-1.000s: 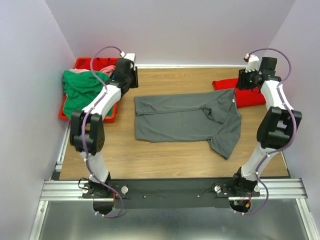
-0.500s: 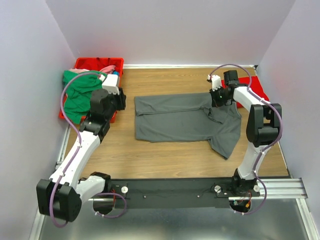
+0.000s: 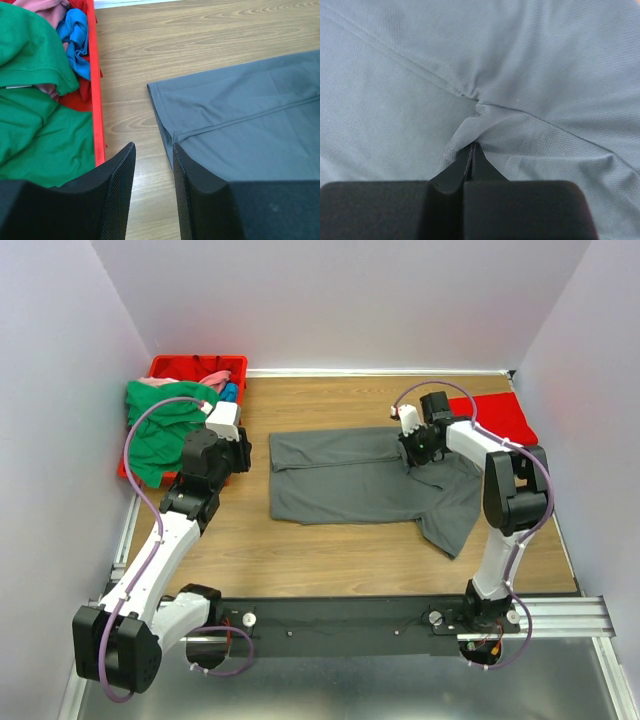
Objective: Fold and stack the t-shirts
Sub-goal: Fold the tshirt
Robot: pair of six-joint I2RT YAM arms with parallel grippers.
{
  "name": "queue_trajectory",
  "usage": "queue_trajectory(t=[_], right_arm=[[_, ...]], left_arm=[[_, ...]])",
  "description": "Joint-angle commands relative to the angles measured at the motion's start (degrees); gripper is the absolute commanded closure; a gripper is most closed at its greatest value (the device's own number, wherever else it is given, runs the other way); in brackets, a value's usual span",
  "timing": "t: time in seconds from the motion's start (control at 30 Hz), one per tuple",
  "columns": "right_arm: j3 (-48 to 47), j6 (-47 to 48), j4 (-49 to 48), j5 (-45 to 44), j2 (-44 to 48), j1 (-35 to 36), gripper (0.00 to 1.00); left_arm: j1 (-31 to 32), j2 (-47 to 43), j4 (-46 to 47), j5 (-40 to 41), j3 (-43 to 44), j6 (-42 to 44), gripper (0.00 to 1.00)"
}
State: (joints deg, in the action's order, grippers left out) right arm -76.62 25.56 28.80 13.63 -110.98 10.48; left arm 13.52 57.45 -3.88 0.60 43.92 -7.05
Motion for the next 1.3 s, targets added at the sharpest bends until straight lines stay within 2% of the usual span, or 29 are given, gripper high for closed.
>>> queue_trajectory(t=[0.0, 0.37, 0.43, 0.5, 0.6, 0.63, 0.73, 0.77, 0.8, 0.83, 0.87, 0.9, 1.0, 1.1, 1.23, 1.27], right_arm=[[2.1, 0.7, -0.3, -3.2, 1.5, 1.3, 1.0], [1.5, 1.7, -0.2, -8.1, 3.2, 2.9, 0.99], [0.8, 1.6, -0.1, -9.8, 4.4, 2.7, 0.95], [0.1, 1.4, -0.1, -11.1, 7.0, 2.3, 0.87], [0.0, -0.2, -0.1, -8.6, 11.0, 0.7, 0.77], [0.3, -0.8, 0.0, -7.2, 12.4, -0.9, 0.72], [3.5, -1.7, 1.0, 1.6, 18.0, -4.0, 0.61], [4.7, -0.3, 1.6, 7.6, 19.4, -4.6, 0.54], [6.6, 1.1, 2.3, 10.1, 21.2, -4.8, 0.53], [9.8, 4.3, 4.1, 15.1, 24.1, -4.9, 0.46], [11.8, 5.6, 5.1, 17.1, 25.7, -4.9, 0.42], [13.4, 6.6, 6.4, 18.6, 27.0, -4.8, 0.37], [19.7, 10.6, 8.4, 22.1, 31.6, -4.8, 0.28], [25.2, 14.0, 10.2, 23.1, 35.8, -4.9, 0.11], [29.4, 15.8, 10.5, 22.5, 39.9, -4.8, 0.03], [29.9, 15.8, 10.4, 21.9, 40.4, -4.9, 0.03]], left_arm=[[0.0, 0.0, 1.3, -0.2, 0.1, 0.2, 0.56], [0.0, 0.6, 1.7, -0.3, -0.1, 0.0, 0.56], [0.0, 0.7, 1.7, -0.3, -0.1, 0.0, 0.56], [0.0, 0.8, 1.7, -0.3, 0.0, -0.1, 0.52], [0.0, 0.9, 1.9, -2.3, -0.3, -1.6, 0.38], [-0.1, 1.2, 2.1, -3.2, -0.5, -2.1, 0.31], [-0.1, 3.1, 2.0, -8.6, -0.7, -5.9, 0.3], [-0.1, 3.5, 1.5, -12.0, -0.9, -9.0, 0.3], [-0.1, 3.8, 1.2, -13.7, -1.2, -11.5, 0.3], [-0.1, 3.7, 1.1, -17.2, -2.9, -15.2, 0.3], [-0.1, 3.3, 1.3, -19.1, -4.2, -15.3, 0.31], [-0.1, 2.6, 1.9, -20.5, -5.8, -19.7, 0.31], [0.6, -2.2, 2.4, -23.8, -12.6, -25.4, 0.31], [3.3, -6.8, 0.5, -22.1, -17.6, -31.0, 0.31], [10.6, -7.0, -3.8, -5.7, -18.6, -41.9, 0.31], [11.4, -5.9, -3.9, -4.4, -19.1, -43.2, 0.32]])
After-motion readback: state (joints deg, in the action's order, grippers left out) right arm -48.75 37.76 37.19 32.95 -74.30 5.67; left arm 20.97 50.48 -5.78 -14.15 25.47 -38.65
